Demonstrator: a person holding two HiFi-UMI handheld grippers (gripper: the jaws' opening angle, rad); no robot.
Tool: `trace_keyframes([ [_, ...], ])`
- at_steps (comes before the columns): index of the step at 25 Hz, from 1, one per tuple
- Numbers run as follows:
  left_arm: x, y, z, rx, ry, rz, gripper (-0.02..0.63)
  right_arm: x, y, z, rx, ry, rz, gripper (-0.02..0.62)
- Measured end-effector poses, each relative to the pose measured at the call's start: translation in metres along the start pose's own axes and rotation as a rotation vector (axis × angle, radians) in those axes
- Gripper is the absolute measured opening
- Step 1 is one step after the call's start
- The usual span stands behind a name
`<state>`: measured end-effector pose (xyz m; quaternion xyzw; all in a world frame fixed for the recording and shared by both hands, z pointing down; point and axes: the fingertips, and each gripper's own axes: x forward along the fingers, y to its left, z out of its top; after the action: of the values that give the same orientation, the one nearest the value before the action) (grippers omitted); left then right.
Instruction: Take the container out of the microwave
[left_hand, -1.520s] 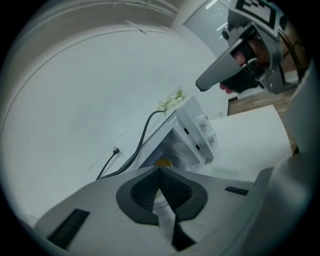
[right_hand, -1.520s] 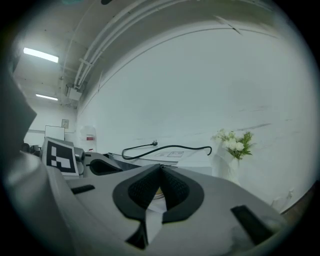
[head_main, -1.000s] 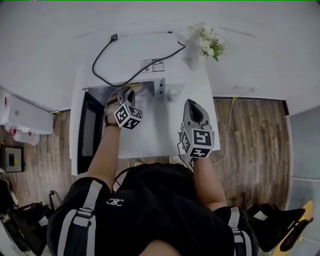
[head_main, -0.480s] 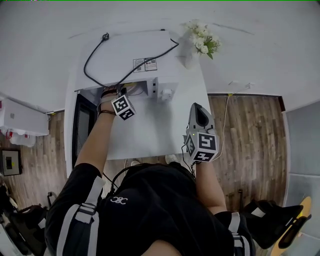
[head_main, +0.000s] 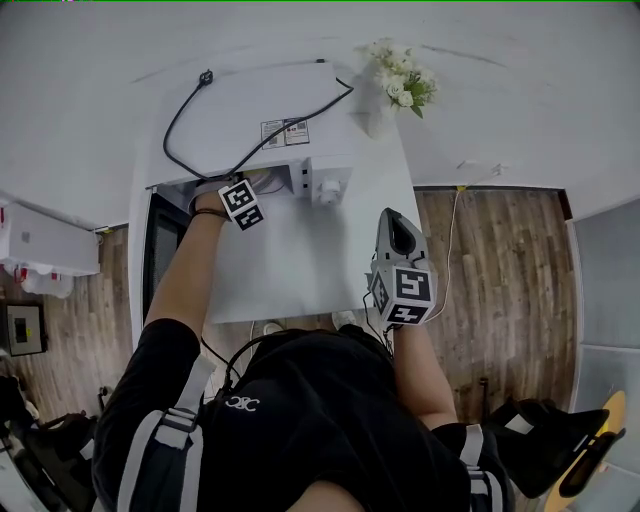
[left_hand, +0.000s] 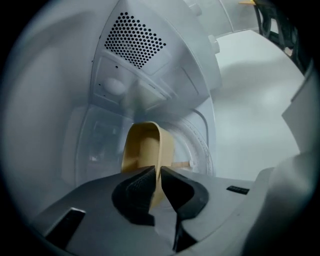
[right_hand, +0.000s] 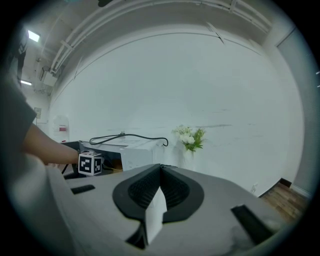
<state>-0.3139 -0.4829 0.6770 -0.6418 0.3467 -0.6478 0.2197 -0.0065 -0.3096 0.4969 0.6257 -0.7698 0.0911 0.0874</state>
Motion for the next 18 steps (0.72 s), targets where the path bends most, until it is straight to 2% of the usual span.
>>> trace_keyframes([
  [7,-0.014,-0.007,0.007,0.028,0.002,-0.033,0.020,0.003,0.005,0.000,0.003,-0.001,0.024,0.005],
  [18,-0.066,-0.022,0.011,-0.004,0.005,-0.052,0.020,0.013,0.029,0.000,0.002,-0.009,0.125,0.005],
])
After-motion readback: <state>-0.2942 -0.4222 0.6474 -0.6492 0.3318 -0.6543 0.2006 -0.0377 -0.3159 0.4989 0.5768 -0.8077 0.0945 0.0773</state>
